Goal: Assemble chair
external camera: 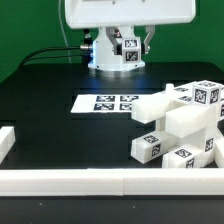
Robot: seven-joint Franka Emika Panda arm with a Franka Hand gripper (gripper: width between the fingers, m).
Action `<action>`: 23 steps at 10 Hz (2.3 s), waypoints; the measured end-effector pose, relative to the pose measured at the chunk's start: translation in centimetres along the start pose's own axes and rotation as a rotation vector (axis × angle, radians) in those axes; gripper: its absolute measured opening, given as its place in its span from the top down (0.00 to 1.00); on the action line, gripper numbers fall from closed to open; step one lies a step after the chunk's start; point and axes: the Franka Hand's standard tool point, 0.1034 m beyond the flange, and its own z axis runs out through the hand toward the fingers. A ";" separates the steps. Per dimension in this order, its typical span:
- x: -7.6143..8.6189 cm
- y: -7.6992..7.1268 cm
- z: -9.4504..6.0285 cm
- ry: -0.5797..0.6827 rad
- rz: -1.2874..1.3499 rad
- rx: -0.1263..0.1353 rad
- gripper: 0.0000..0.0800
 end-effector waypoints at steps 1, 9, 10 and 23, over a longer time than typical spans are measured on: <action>-0.4 0.4 0.4 0.059 0.005 -0.006 0.65; 1.0 -2.5 0.9 0.447 -0.015 -0.043 0.65; 0.8 -2.7 1.0 0.445 -0.017 -0.043 0.65; 0.9 -6.3 4.8 0.417 -0.024 -0.046 0.65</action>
Offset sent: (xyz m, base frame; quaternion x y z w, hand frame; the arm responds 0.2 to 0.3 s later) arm 0.0000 0.0000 0.0000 0.0000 0.1938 0.0000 0.9810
